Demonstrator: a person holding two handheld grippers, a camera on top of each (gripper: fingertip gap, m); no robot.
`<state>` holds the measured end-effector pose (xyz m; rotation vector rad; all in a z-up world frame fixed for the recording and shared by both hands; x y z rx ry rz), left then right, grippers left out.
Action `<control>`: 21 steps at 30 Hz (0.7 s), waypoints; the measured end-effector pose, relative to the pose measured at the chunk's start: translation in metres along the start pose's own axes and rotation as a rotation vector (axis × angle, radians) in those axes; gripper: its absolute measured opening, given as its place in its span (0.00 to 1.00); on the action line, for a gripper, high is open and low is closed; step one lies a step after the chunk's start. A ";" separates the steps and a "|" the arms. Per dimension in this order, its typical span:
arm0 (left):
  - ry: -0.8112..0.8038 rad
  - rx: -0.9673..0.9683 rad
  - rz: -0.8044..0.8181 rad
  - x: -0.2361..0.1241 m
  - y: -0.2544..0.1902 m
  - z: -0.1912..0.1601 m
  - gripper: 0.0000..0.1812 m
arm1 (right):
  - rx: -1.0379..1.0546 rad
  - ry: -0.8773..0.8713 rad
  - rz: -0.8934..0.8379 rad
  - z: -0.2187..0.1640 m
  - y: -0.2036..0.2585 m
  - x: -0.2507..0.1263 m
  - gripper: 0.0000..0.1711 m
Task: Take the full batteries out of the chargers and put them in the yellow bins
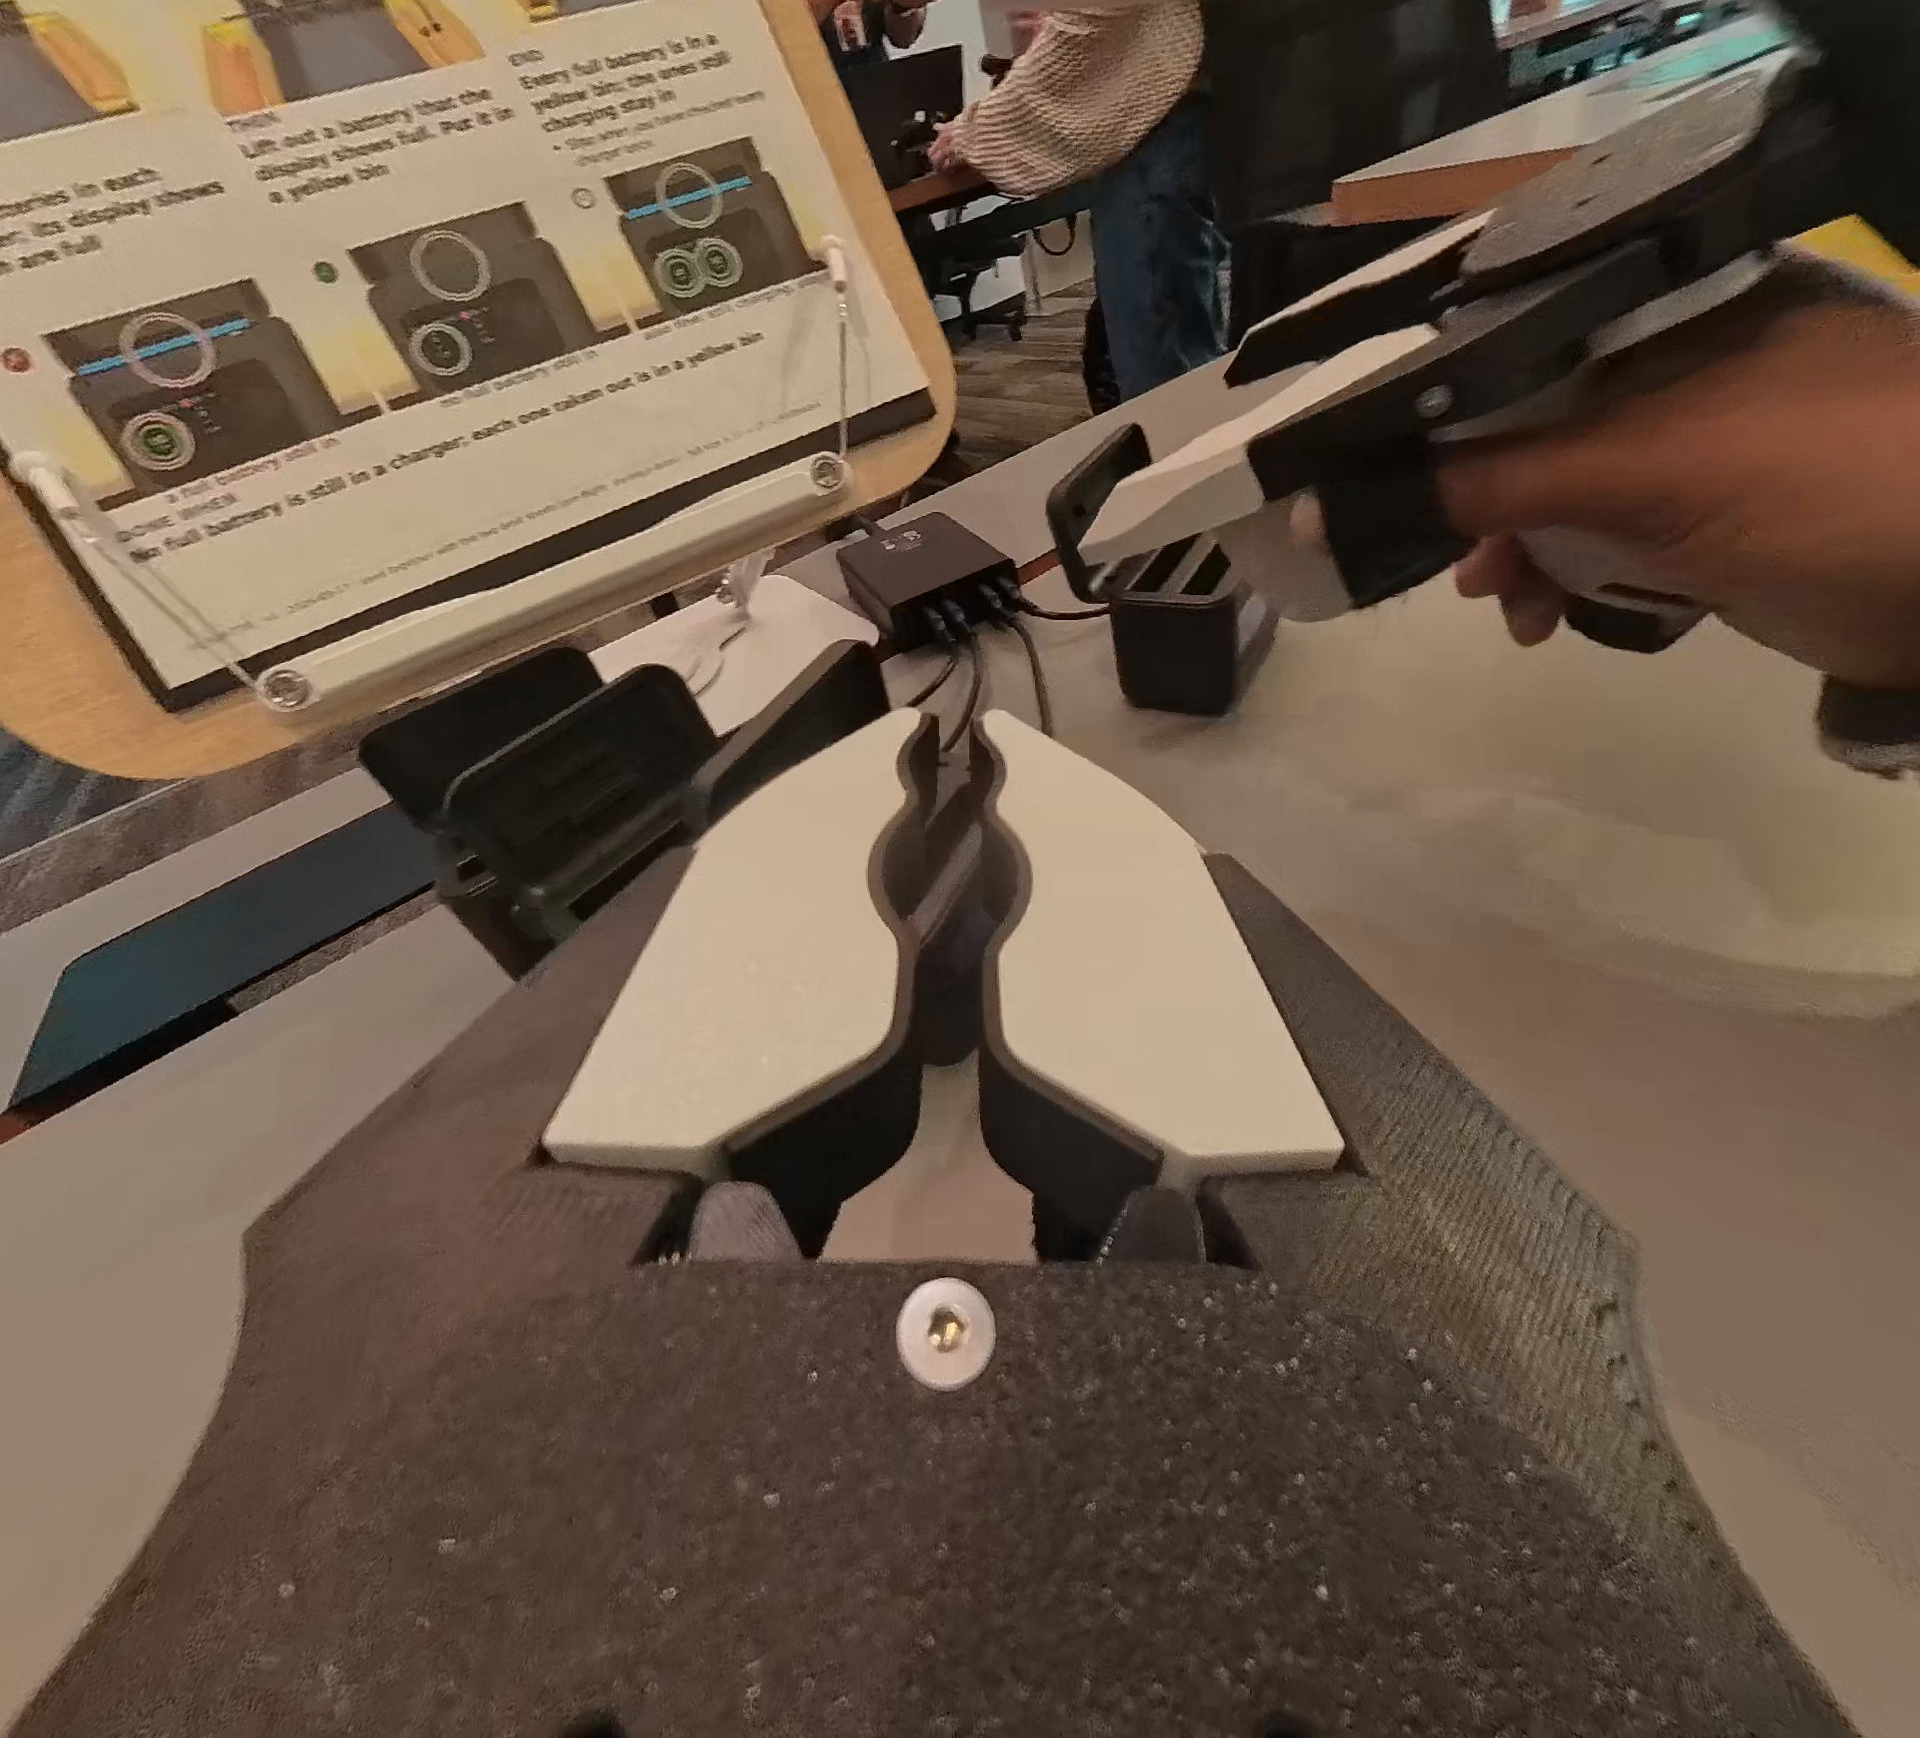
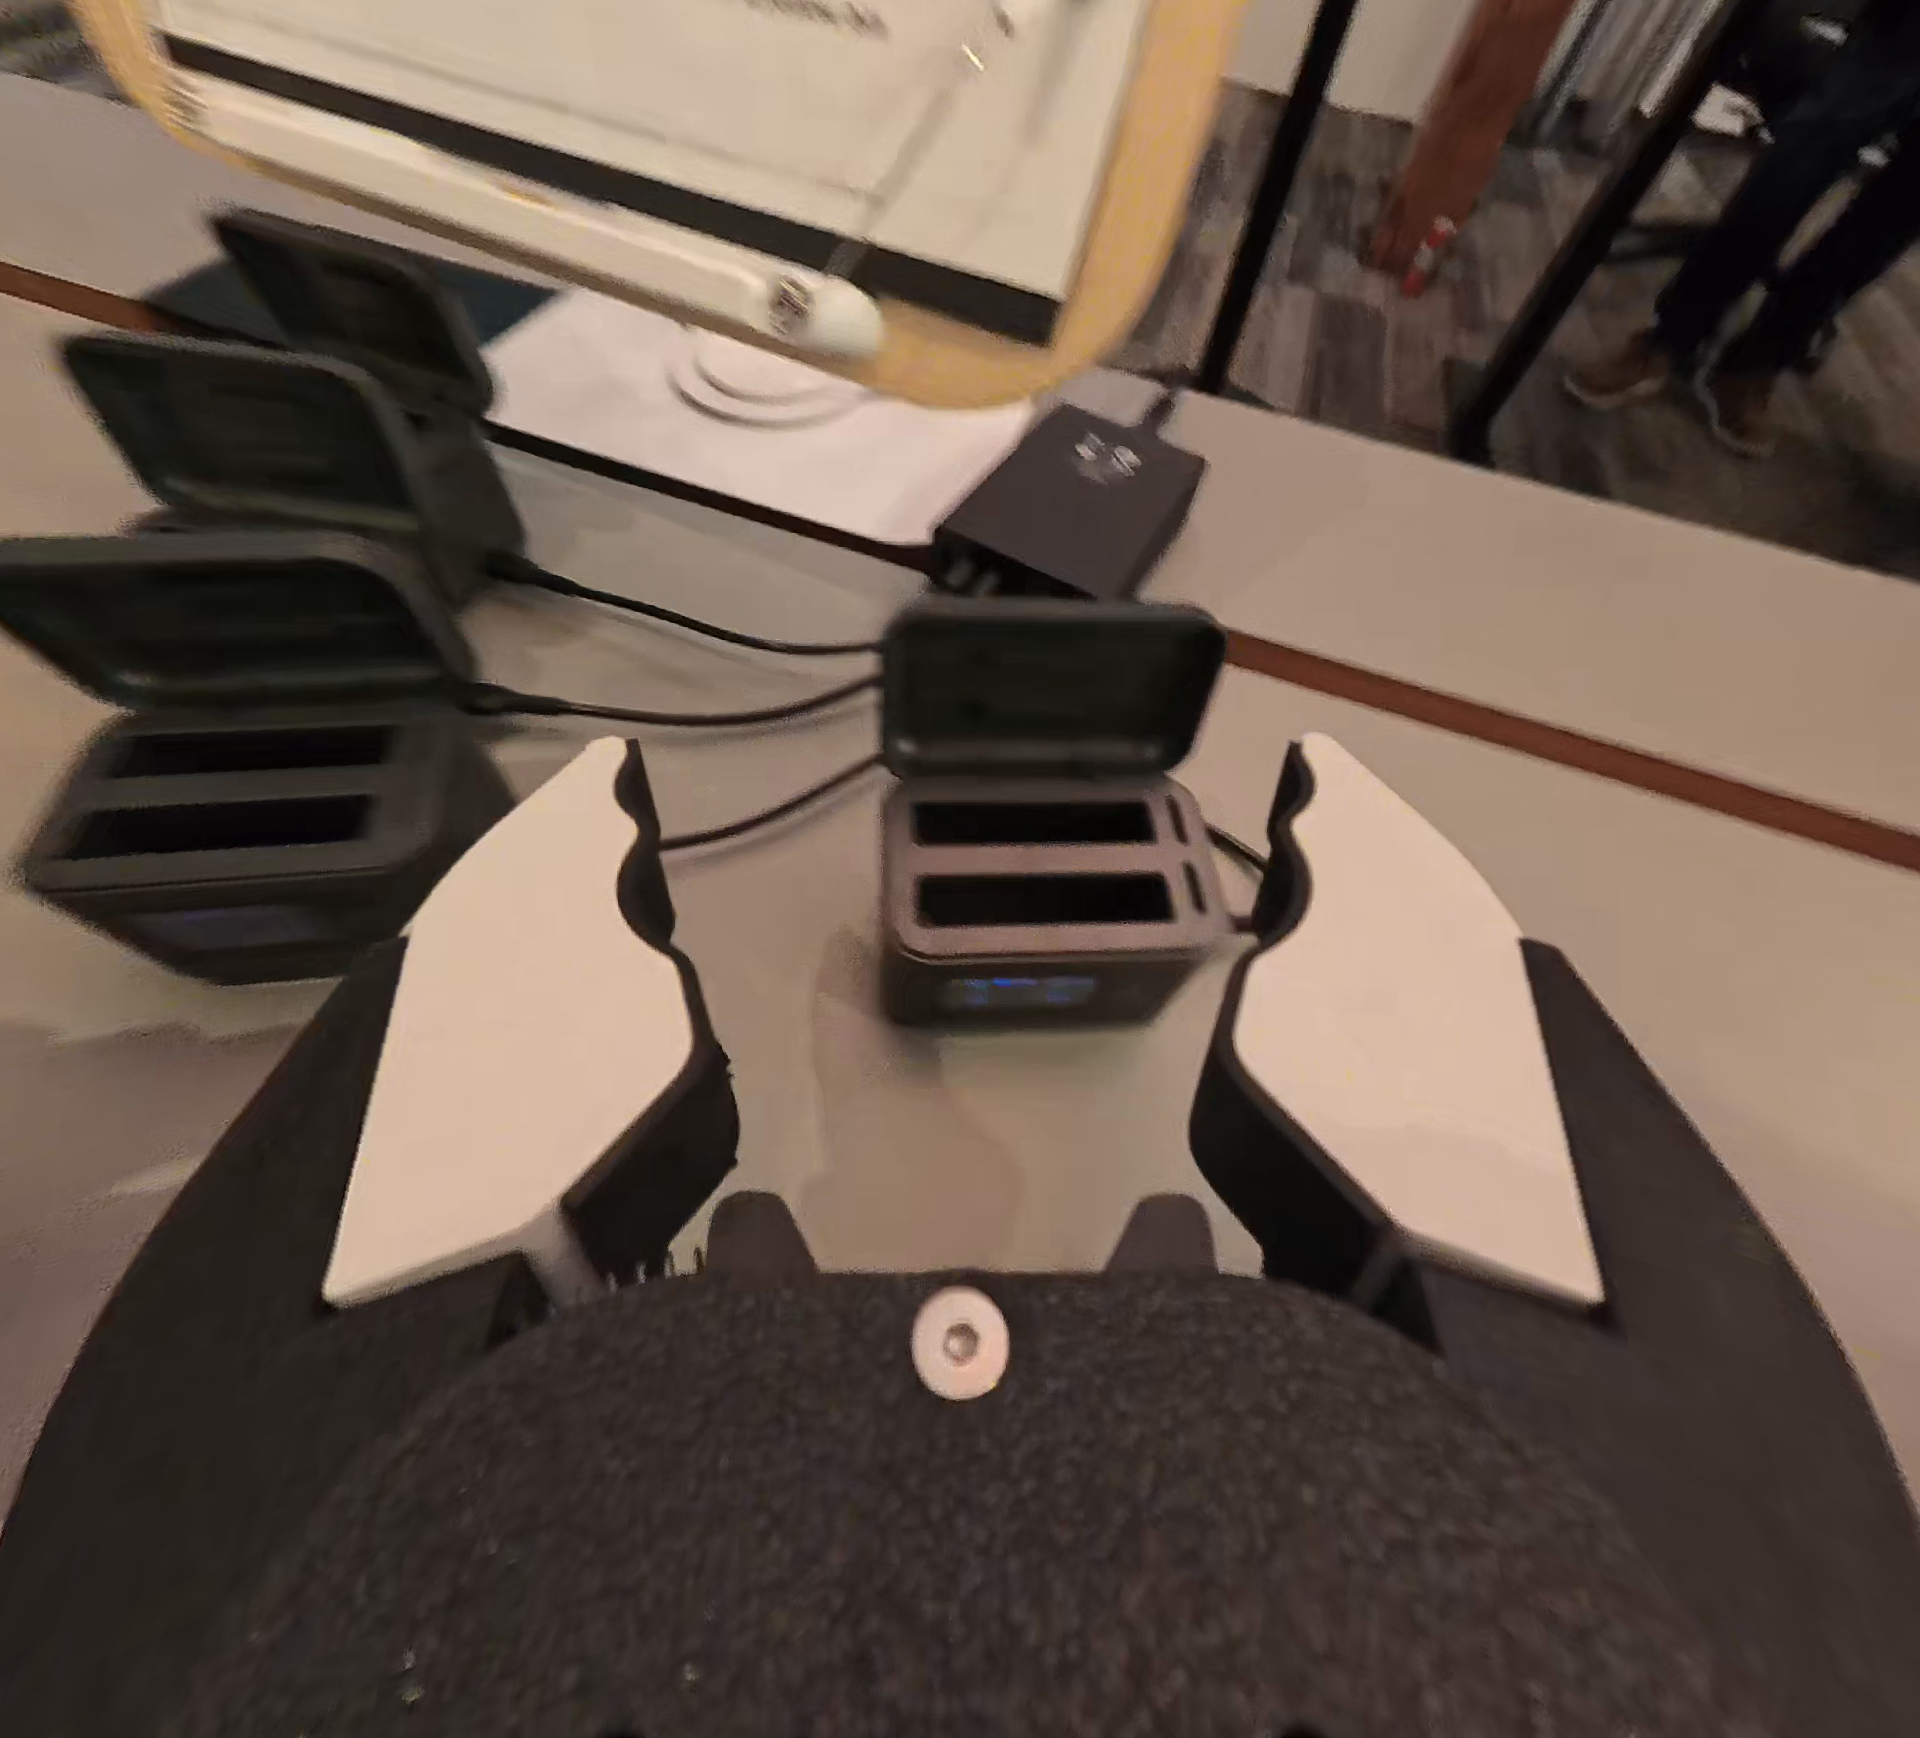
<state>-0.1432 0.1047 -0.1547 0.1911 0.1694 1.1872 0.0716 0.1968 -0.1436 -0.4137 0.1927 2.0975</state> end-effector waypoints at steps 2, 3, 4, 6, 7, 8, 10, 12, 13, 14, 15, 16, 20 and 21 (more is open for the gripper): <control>0.007 -0.012 0.040 0.000 0.005 0.000 0.03 | -0.023 -0.016 0.073 0.008 0.018 -0.001 0.66; 0.010 -0.018 0.063 0.000 0.008 0.000 0.03 | -0.032 -0.009 0.113 0.010 0.028 0.000 0.67; 0.012 -0.024 0.088 0.000 0.011 0.000 0.03 | -0.041 0.004 0.150 0.010 0.039 0.003 0.69; 0.014 -0.041 0.140 -0.001 0.018 0.000 0.03 | -0.059 0.036 0.218 0.005 0.063 0.011 0.70; 0.014 -0.049 0.164 -0.002 0.022 0.000 0.03 | -0.069 0.059 0.247 0.001 0.074 0.016 0.71; 0.014 -0.057 0.184 -0.002 0.026 0.000 0.03 | -0.081 0.085 0.268 -0.003 0.085 0.022 0.72; 0.012 -0.070 0.220 -0.002 0.032 0.000 0.03 | -0.120 0.135 0.277 -0.010 0.102 0.036 0.73; 0.013 -0.080 0.240 -0.003 0.036 0.000 0.03 | -0.125 0.178 0.269 -0.015 0.111 0.052 0.74; 0.014 -0.082 0.245 -0.003 0.037 0.000 0.03 | -0.109 0.204 0.273 -0.017 0.113 0.060 0.73; 0.016 -0.082 0.248 -0.003 0.037 -0.001 0.03 | -0.097 0.228 0.284 -0.019 0.114 0.067 0.71; 0.015 -0.080 0.249 -0.003 0.038 0.000 0.03 | -0.093 0.250 0.294 -0.022 0.114 0.072 0.66; 0.013 -0.077 0.250 -0.003 0.038 0.000 0.03 | -0.093 0.254 0.296 -0.023 0.114 0.075 0.58; 0.015 -0.061 0.243 -0.002 0.036 0.000 0.03 | -0.068 0.250 0.261 -0.022 0.107 0.072 0.57; 0.018 -0.059 0.241 -0.002 0.036 -0.001 0.03 | -0.058 0.244 0.245 -0.022 0.103 0.070 0.56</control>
Point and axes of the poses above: each gripper's, where its closed fingertips meet, x out along the fingers, z out of its top, y = z × x across the jaws, the point moved 10 cm from there along -x, back along the fingers, and after that the axes turned 11 degrees about z, right-handed, at the moved point
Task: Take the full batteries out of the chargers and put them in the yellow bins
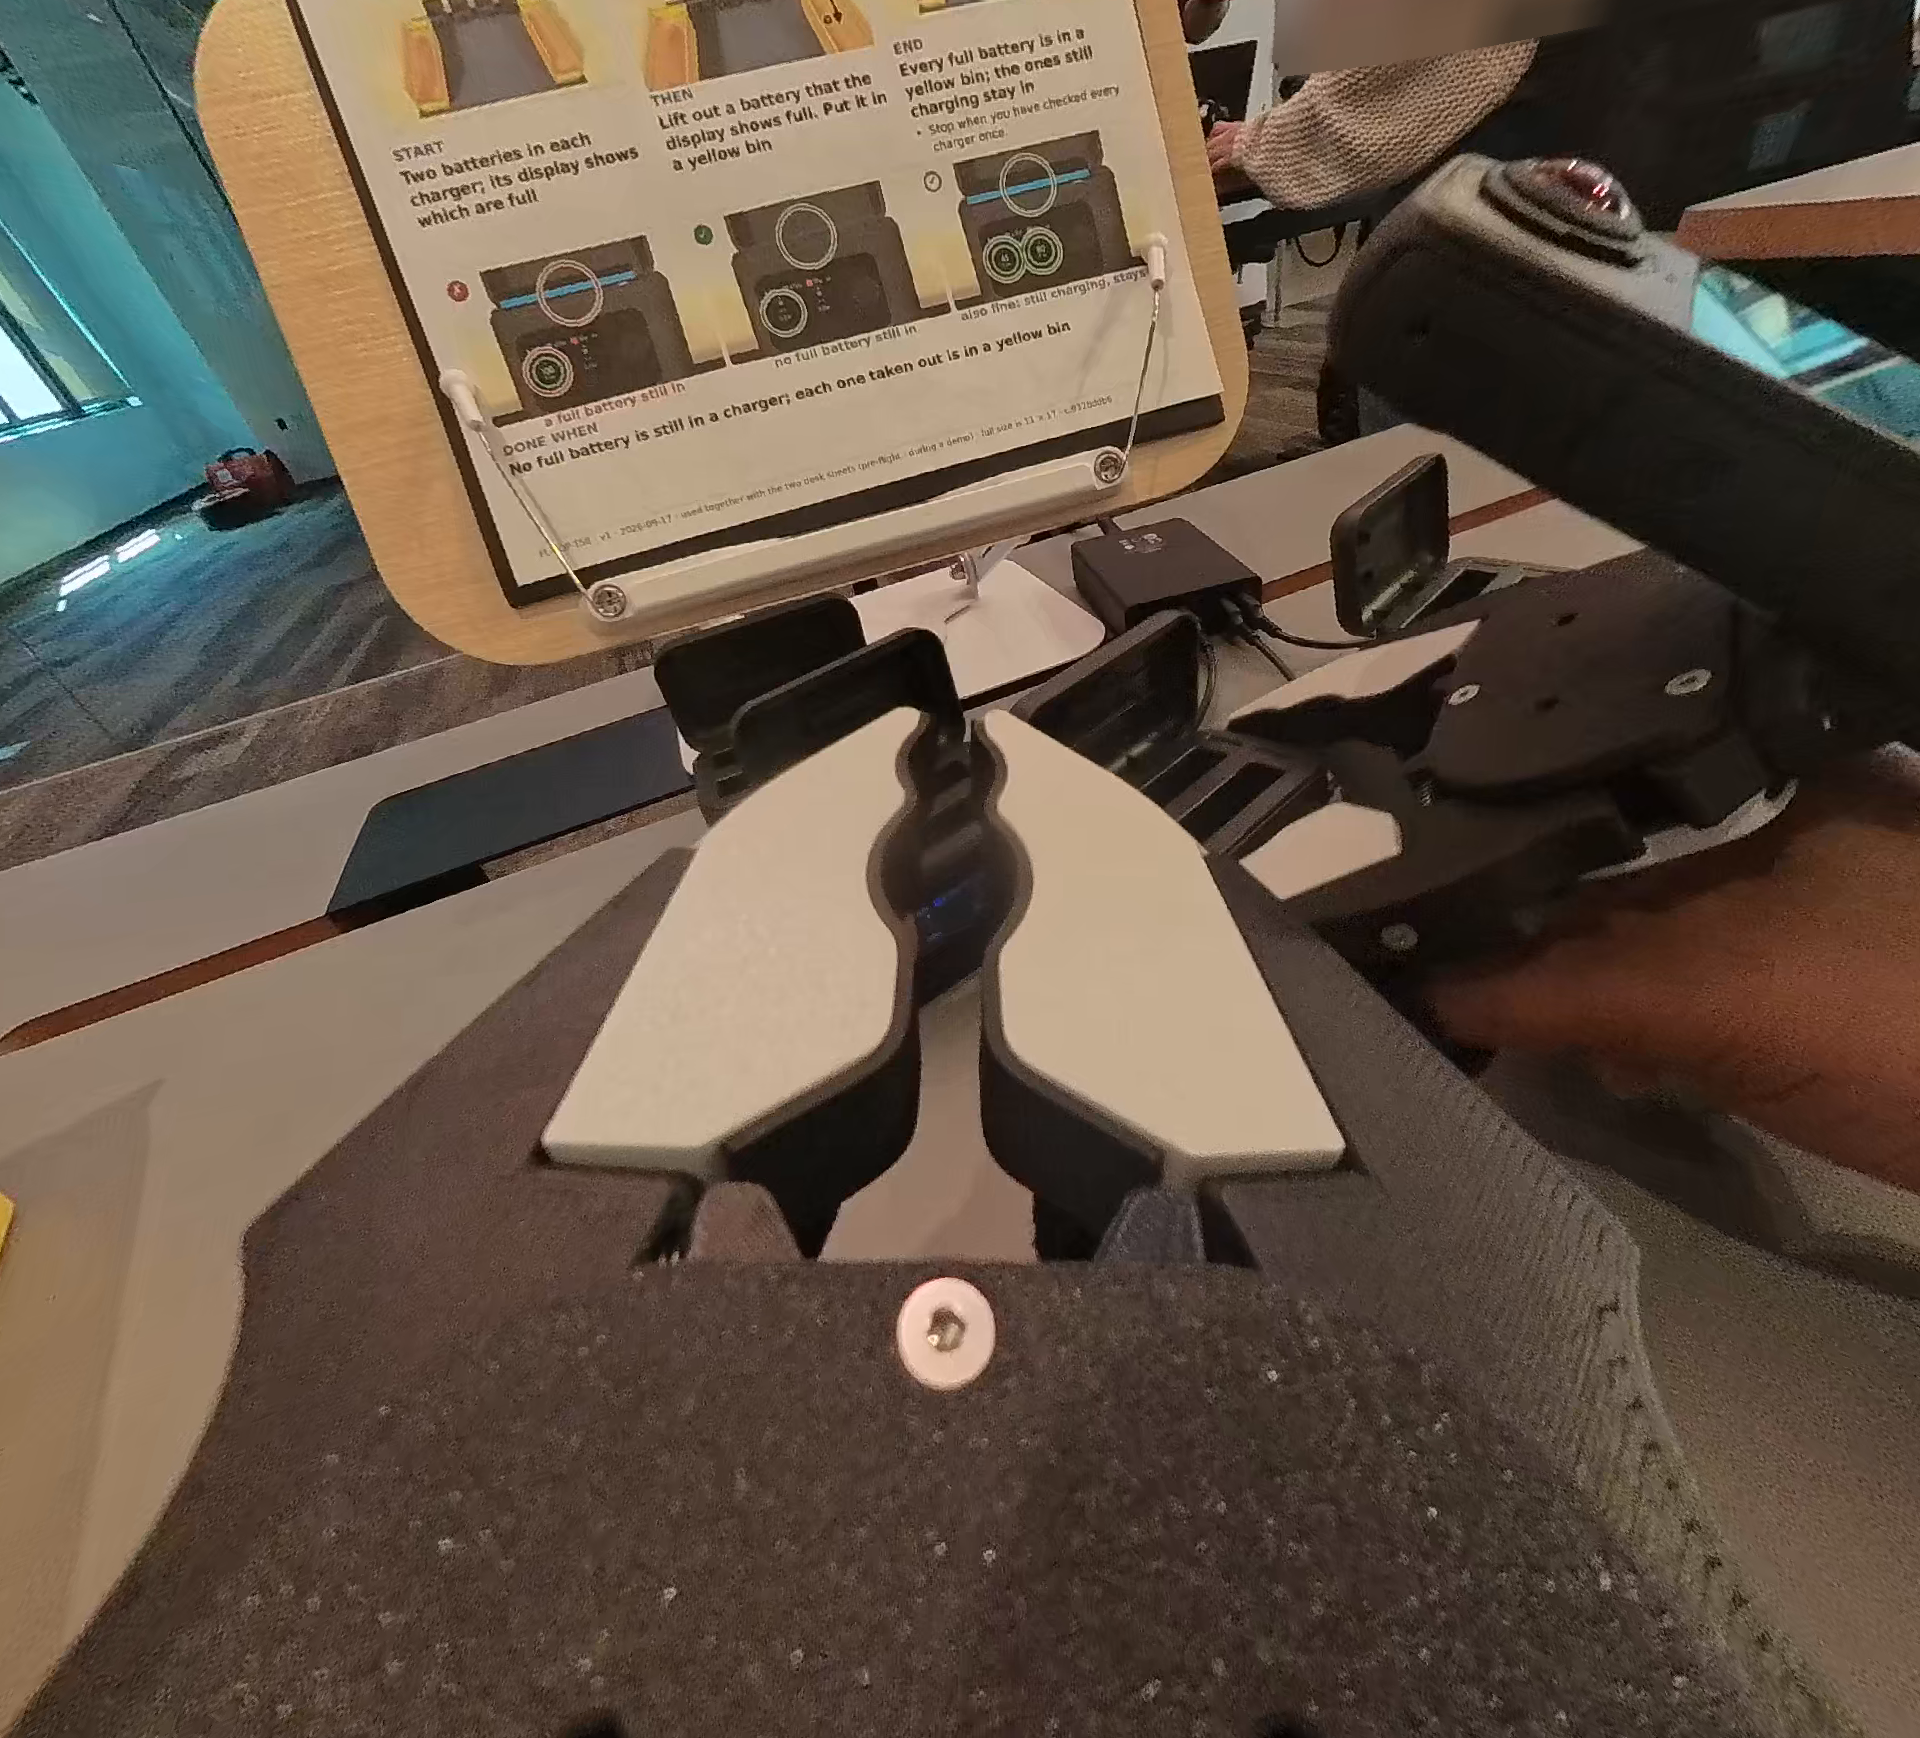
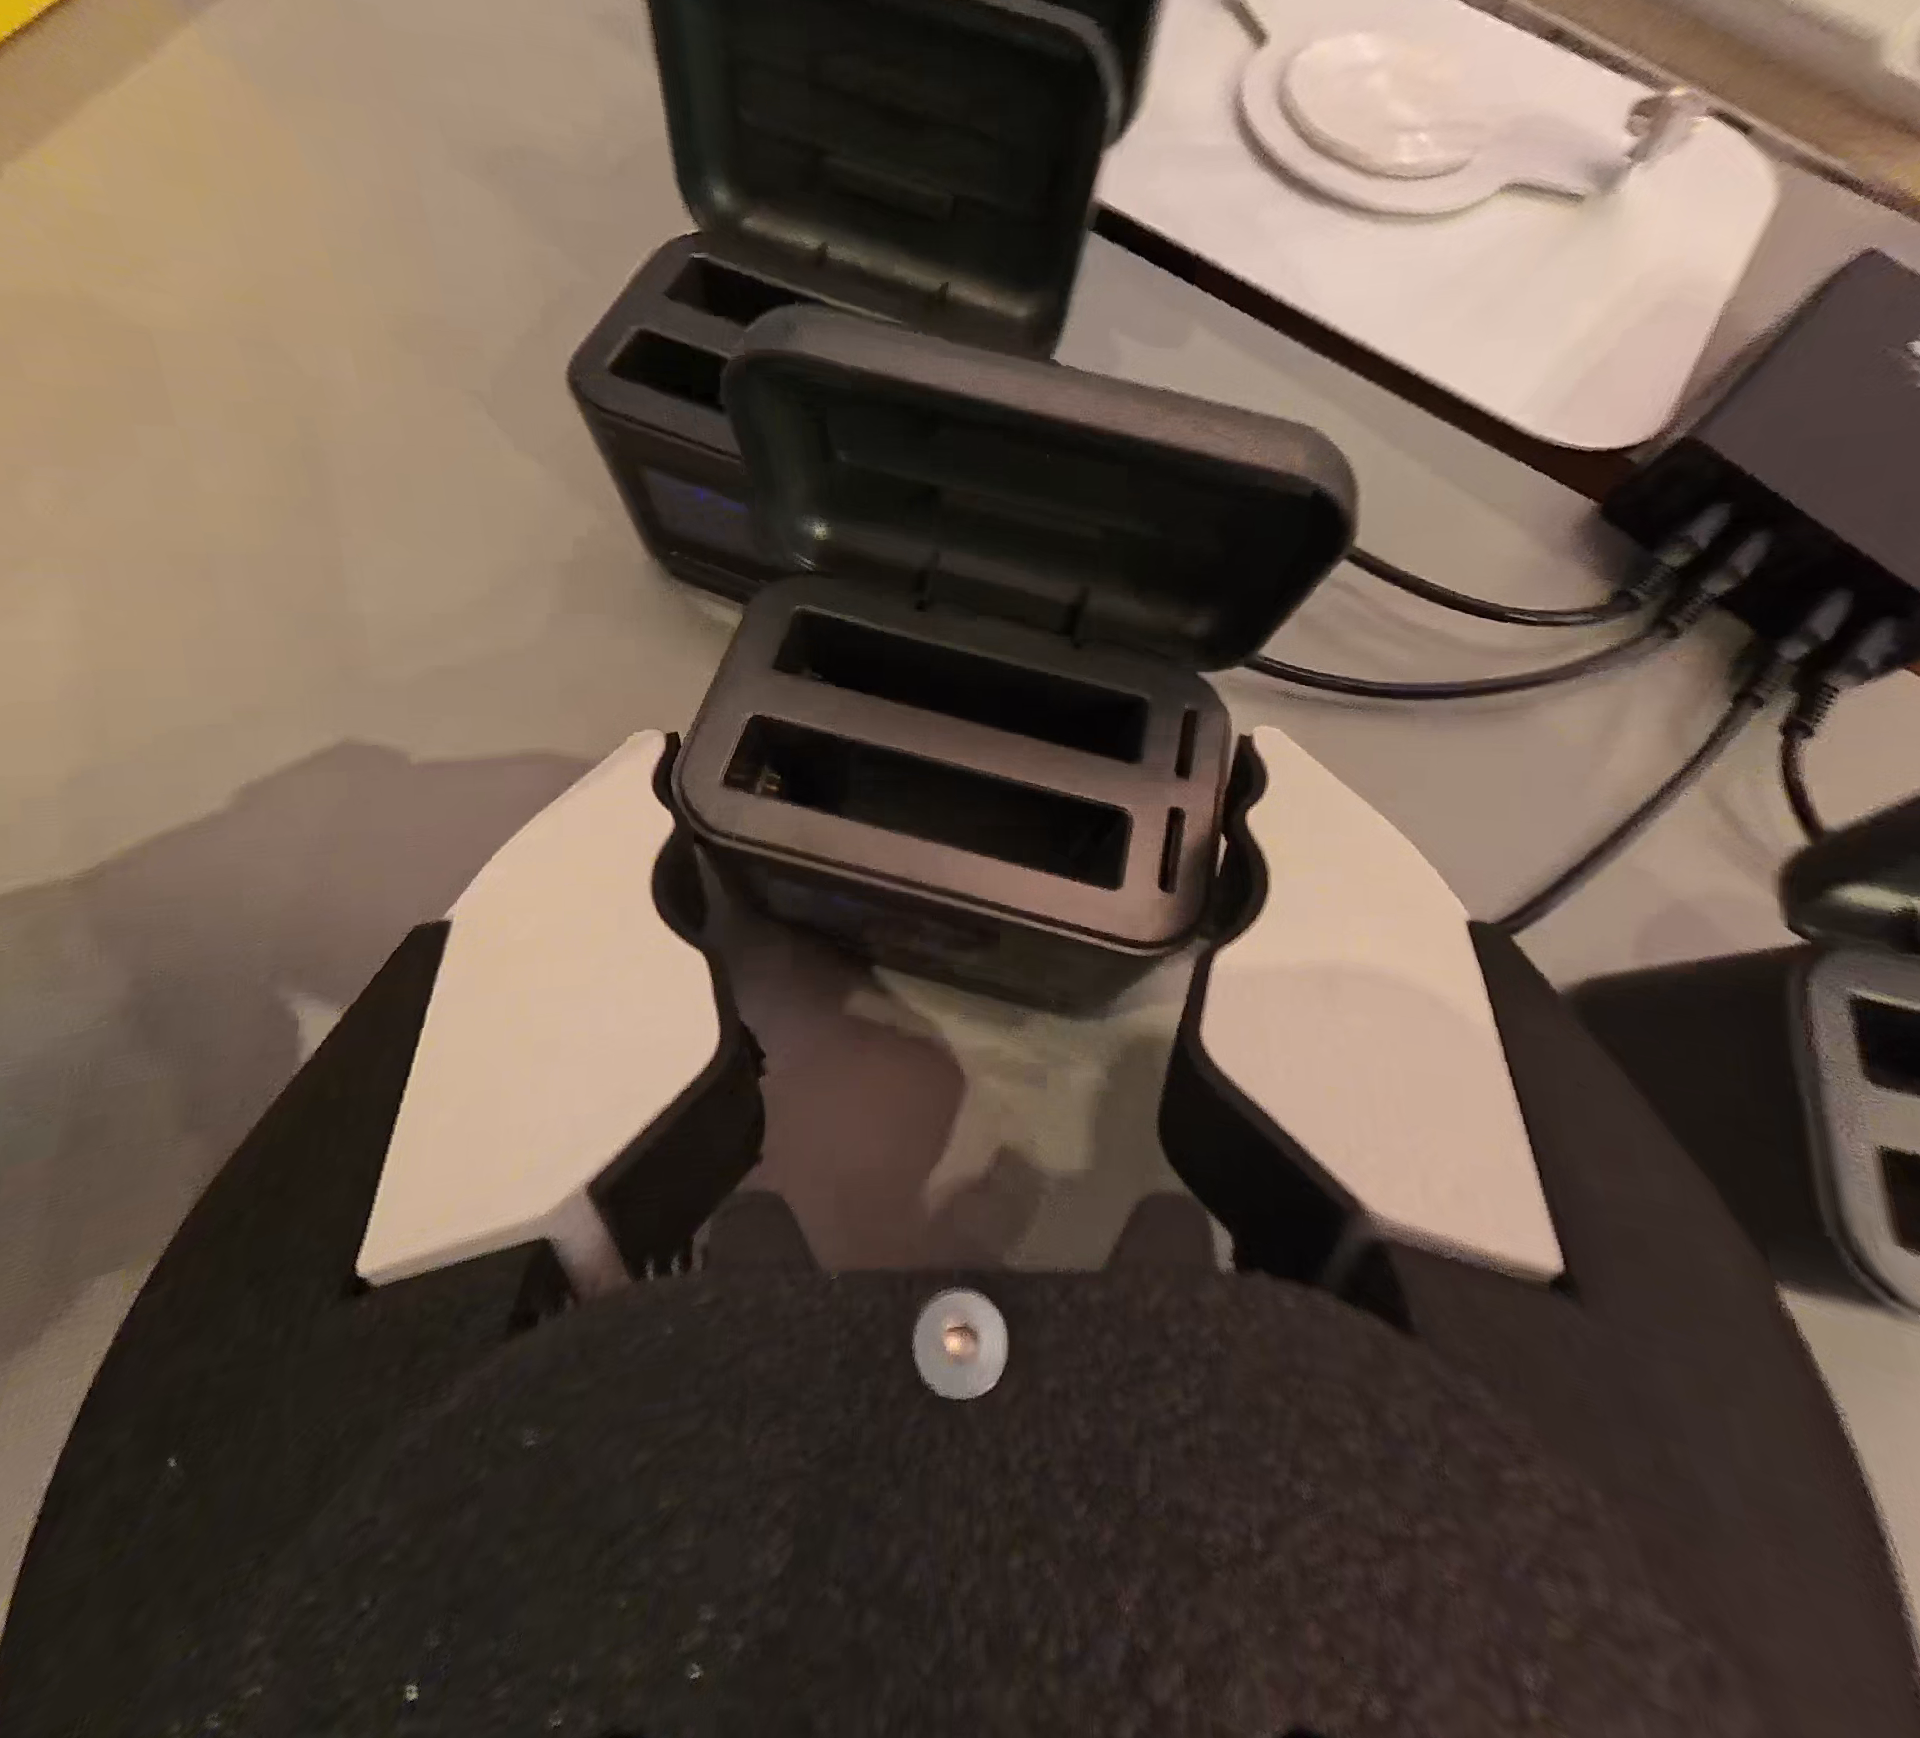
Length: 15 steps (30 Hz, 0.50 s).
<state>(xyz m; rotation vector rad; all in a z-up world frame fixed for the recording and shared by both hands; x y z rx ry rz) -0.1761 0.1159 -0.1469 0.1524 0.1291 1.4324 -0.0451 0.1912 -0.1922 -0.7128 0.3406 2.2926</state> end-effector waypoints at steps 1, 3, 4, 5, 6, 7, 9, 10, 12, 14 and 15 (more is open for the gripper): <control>0.003 0.002 -0.003 0.000 -0.001 0.000 0.03 | 0.008 -0.006 -0.015 -0.001 -0.004 -0.003 0.56; 0.004 0.006 -0.007 0.001 -0.002 -0.001 0.03 | 0.028 -0.024 -0.049 -0.001 -0.012 -0.009 0.57; 0.006 0.008 -0.009 0.000 -0.002 -0.001 0.03 | 0.040 -0.027 -0.059 -0.002 -0.016 -0.012 0.57; 0.008 0.008 -0.011 0.001 -0.002 -0.001 0.03 | 0.047 -0.027 -0.073 -0.003 -0.020 -0.014 0.57; 0.008 0.008 -0.011 0.001 -0.003 -0.001 0.03 | 0.050 -0.029 -0.092 -0.004 -0.023 -0.015 0.57; 0.009 0.010 -0.011 0.001 -0.002 -0.001 0.03 | 0.052 -0.028 -0.110 -0.005 -0.027 -0.017 0.56; 0.012 0.009 -0.012 0.001 -0.002 -0.002 0.03 | 0.063 -0.028 -0.142 -0.006 -0.034 -0.020 0.56; 0.015 0.009 -0.012 0.001 -0.002 -0.002 0.03 | 0.072 -0.027 -0.157 -0.007 -0.039 -0.022 0.56; 0.020 0.010 -0.013 0.001 -0.003 -0.003 0.03 | 0.095 -0.025 -0.184 -0.010 -0.049 -0.025 0.56; 0.024 0.010 -0.014 0.001 -0.003 -0.003 0.04 | 0.111 -0.022 -0.210 -0.013 -0.058 -0.028 0.56; 0.025 0.011 -0.015 0.002 -0.003 -0.003 0.04 | 0.114 -0.017 -0.228 -0.015 -0.063 -0.029 0.56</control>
Point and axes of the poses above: each gripper's, where its closed fingertips meet, x out along the fingers, z out of its top, y = z × x across the jaws, the point moved 10 cm from there along -x, back along the fingers, and after that the axes turned 11 degrees about z, right-handed, at the moved point
